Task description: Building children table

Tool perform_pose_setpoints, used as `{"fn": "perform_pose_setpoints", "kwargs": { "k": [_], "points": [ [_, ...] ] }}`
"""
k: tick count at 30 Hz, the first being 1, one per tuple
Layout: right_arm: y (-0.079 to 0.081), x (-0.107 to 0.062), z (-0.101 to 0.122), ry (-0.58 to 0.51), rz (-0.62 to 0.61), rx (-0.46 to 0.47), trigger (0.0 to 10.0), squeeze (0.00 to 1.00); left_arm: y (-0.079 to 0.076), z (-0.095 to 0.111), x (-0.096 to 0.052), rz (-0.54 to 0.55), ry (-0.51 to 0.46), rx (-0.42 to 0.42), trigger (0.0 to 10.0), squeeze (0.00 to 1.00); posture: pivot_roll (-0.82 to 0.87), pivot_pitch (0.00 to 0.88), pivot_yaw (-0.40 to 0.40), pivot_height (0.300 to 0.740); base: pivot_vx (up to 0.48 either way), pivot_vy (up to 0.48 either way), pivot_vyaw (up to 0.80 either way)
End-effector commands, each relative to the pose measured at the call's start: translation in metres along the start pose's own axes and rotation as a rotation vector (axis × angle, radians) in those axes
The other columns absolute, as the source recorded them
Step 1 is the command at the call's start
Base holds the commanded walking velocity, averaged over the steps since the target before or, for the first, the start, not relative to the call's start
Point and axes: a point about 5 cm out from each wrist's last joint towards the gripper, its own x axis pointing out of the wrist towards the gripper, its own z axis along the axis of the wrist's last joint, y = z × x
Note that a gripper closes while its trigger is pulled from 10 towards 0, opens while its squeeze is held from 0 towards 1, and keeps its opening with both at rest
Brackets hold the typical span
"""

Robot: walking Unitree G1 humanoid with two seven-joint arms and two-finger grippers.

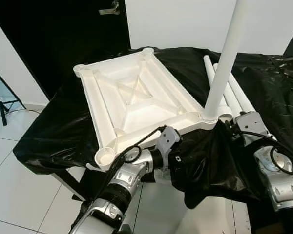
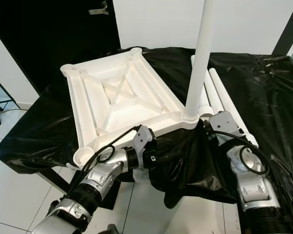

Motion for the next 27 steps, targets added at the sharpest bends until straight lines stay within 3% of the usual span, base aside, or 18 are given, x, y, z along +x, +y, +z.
{"fn": "perform_pose_setpoints", "kwargs": {
  "k": [1, 11, 22, 27],
  "points": [
    [0.000, 0.004, -0.001, 0.004, 0.025, -0.026, 10.0, 0.00, -0.002, -0.001, 0.001, -0.059, 0.016, 0.009, 10.0, 0.00, 0.06, 0.000, 0.036, 0.740, 0.000, 0.000, 0.00],
    [-0.002, 0.037, -0.009, 0.050, 0.101, -0.096, 10.0, 0.00, -0.003, -0.003, -0.005, -0.020, 0.011, 0.004, 10.0, 0.00, 0.13, 0.000, 0.005, 0.740, 0.000, 0.000, 0.00],
    [0.002, 0.060, -0.005, 0.046, 0.149, -0.121, 10.0, 0.00, -0.005, -0.006, -0.015, 0.013, 0.014, 0.001, 10.0, 0.00, 0.18, 0.000, -0.004, 0.740, 0.000, 0.000, 0.00],
    [0.003, 0.062, -0.004, 0.046, 0.155, -0.127, 10.0, 0.00, -0.005, -0.007, -0.017, 0.015, 0.016, 0.001, 10.0, 0.00, 0.19, 0.000, -0.004, 0.740, 0.000, 0.000, 0.00]
  ]
}}
